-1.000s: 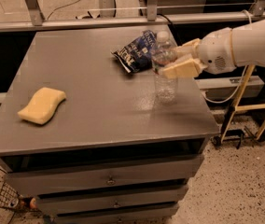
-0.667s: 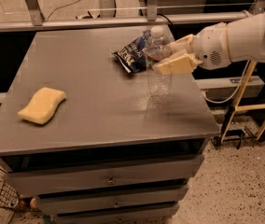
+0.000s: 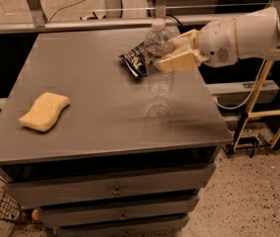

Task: Move water bottle near sponge

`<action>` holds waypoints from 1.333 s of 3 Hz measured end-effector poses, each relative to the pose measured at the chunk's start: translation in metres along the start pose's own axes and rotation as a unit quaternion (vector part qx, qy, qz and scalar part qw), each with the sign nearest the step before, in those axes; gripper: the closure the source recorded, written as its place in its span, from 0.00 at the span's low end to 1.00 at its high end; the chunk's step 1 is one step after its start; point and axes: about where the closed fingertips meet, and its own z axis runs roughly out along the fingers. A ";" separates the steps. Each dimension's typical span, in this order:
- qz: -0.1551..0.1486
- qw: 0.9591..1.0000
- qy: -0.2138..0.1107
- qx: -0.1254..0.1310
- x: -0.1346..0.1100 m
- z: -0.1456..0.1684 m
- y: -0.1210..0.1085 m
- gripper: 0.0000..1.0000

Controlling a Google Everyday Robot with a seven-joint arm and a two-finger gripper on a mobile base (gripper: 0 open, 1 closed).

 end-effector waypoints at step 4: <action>-0.055 0.988 -0.044 -0.134 -0.066 0.100 0.058 1.00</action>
Offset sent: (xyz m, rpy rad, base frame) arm -0.0178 0.0873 0.0186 0.1025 -0.0294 0.2055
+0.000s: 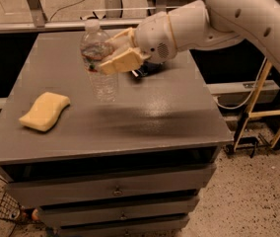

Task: Move water bottle near sponge

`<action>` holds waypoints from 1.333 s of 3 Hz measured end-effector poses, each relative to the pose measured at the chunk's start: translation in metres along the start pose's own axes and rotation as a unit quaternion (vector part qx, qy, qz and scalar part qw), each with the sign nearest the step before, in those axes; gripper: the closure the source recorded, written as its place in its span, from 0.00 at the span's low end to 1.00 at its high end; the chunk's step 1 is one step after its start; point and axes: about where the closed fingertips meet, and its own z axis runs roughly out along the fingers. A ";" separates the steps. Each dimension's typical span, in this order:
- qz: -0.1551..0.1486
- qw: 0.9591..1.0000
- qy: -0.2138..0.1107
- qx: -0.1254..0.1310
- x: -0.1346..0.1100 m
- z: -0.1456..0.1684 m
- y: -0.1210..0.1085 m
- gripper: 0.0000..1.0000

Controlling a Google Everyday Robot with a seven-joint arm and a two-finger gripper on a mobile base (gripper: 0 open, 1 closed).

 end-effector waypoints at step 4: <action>0.001 0.994 -0.036 -0.104 0.009 0.101 0.013 1.00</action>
Offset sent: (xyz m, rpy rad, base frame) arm -0.0062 0.0903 -0.0405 0.0566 0.0737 0.1963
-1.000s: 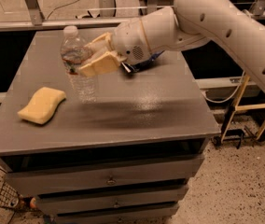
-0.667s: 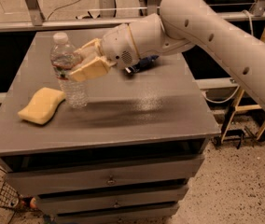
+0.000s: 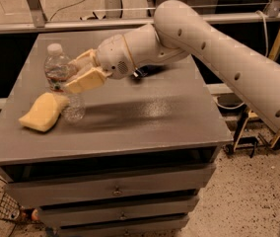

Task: Move water bottle near sponge

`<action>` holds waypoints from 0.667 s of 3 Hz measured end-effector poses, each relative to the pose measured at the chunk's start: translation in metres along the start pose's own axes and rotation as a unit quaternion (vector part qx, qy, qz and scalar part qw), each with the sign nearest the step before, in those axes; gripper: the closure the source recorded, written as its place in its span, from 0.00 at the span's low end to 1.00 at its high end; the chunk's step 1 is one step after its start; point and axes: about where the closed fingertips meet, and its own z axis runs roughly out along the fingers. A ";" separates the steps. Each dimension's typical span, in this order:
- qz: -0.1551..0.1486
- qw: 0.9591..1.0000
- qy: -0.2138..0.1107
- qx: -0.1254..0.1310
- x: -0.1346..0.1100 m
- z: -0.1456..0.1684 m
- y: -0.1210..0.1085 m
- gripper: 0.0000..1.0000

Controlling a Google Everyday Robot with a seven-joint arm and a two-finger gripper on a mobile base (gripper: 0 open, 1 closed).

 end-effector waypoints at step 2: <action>0.000 1.000 -0.001 -0.006 0.001 0.005 0.001 0.83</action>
Offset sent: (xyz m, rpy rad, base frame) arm -0.0002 0.0024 -0.0028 0.0013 0.0027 0.0065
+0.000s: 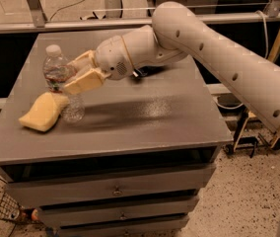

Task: Move water bottle near sponge

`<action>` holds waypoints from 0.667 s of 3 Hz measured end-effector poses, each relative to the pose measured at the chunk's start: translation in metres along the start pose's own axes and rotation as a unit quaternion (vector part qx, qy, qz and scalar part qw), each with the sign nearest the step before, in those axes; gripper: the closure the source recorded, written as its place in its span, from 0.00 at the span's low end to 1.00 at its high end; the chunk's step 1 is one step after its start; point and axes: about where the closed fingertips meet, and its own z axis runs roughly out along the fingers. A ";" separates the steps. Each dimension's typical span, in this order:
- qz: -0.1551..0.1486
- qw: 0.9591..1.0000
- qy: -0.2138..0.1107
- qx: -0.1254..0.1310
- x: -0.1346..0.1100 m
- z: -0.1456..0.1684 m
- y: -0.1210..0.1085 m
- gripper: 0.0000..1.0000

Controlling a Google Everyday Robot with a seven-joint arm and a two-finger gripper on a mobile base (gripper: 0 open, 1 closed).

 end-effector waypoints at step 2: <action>-0.001 1.000 0.000 -0.004 -0.002 0.004 0.002 0.36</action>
Offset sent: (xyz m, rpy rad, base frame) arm -0.0011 0.0018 0.0000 0.0000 0.0003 0.0040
